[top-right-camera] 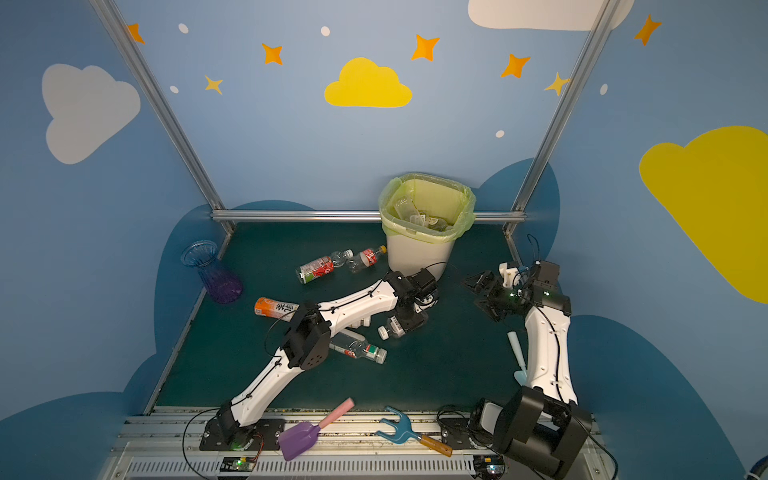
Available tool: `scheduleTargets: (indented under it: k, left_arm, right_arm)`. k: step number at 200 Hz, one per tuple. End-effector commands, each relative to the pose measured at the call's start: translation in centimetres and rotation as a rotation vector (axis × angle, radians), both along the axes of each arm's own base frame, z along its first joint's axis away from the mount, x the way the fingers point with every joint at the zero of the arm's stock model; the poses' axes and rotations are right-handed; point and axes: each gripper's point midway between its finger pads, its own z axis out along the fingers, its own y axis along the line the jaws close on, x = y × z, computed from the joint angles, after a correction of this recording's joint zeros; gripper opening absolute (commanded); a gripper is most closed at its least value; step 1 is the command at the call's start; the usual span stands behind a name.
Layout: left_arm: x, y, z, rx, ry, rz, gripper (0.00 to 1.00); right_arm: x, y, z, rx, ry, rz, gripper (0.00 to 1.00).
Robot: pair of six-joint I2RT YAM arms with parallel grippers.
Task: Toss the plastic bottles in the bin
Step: 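Lift the grape-juice bottle over the bin and open left gripper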
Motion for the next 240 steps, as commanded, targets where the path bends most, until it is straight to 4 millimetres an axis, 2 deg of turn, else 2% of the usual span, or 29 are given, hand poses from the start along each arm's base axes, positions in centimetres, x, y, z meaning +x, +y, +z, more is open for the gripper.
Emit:
scheduleTargets:
  k: [1,36,66,104,131,150,166,176,177,178,181,182,187,191,196,199,206,214,227,240]
  left_arm:
    - [1.0,0.4,7.4,-0.123,-0.059,0.069,0.51]
    - [2.3,2.1,14.3,-0.263,-0.128,0.154,0.51]
    - [3.9,5.0,21.2,-0.396,-0.213,0.243,0.51]
    - [5.8,8.8,32.6,-0.659,-0.422,0.379,0.52]
    - [5.4,9.7,41.2,-0.911,-0.601,0.361,0.57]
    - [6.3,9.7,45.5,-1.044,-0.678,0.325,0.59]
    - [8.8,8.1,46.5,-1.091,-0.688,0.297,0.58]
    - [10.7,6.5,46.5,-1.122,-0.655,0.279,0.58]
    - [11.0,6.2,45.9,-1.115,-0.643,0.279,0.58]
    - [10.8,6.3,46.9,-1.140,-0.651,0.272,0.58]
    - [11.6,5.7,46.6,-1.153,-0.643,0.270,0.58]
    - [11.9,5.3,46.0,-1.148,-0.630,0.270,0.58]
    - [12.2,4.8,47.0,-1.200,-0.635,0.252,0.59]
    - [13.1,3.9,46.1,-1.220,-0.627,0.246,0.60]
    - [14.0,3.3,45.6,-1.250,-0.632,0.247,0.66]
    - [14.5,3.0,45.2,-1.269,-0.633,0.252,0.72]
    - [16.0,2.4,43.9,-1.289,-0.616,0.279,0.98]
    - [17.2,2.1,42.9,-1.305,-0.592,0.310,1.00]
    - [17.9,2.0,42.2,-1.316,-0.569,0.337,1.00]
    - [16.5,2.0,43.4,-1.321,-0.558,0.287,1.00]
  right_arm:
    - [0.1,-0.1,0.9,-0.014,-0.032,0.004,0.90]
    - [0.2,-0.2,0.9,-0.014,-0.033,0.004,0.90]
    - [0.3,-0.2,1.0,-0.012,-0.037,0.001,0.90]
    - [0.4,-0.1,1.0,-0.002,-0.038,-0.002,0.89]
    - [0.5,-0.1,1.1,0.002,-0.040,-0.004,0.89]
    - [0.6,-0.1,1.3,0.002,-0.045,-0.002,0.89]
    - [0.7,-0.1,1.5,0.004,-0.049,0.000,0.89]
    - [0.8,-0.1,1.7,0.003,-0.054,0.001,0.89]
    - [0.9,-0.1,1.7,0.003,-0.054,0.001,0.89]
    - [0.9,-0.1,1.7,0.003,-0.053,0.001,0.89]
    - [0.9,-0.1,1.7,0.002,-0.052,0.002,0.89]
    - [0.9,-0.1,1.7,0.003,-0.053,0.002,0.89]
    - [1.0,-0.1,1.8,0.000,-0.056,0.004,0.89]
    - [1.0,-0.1,1.8,0.001,-0.055,0.004,0.89]
    - [1.0,-0.1,1.8,0.001,-0.057,0.006,0.89]
    - [1.1,-0.1,1.9,0.000,-0.057,0.005,0.89]
    - [1.1,-0.1,1.9,0.000,-0.054,0.008,0.89]
    - [1.1,-0.1,2.0,-0.001,-0.054,0.012,0.89]
    - [1.0,-0.1,2.1,-0.006,-0.056,0.017,0.89]
    - [0.9,-0.1,2.2,-0.012,-0.057,0.019,0.89]
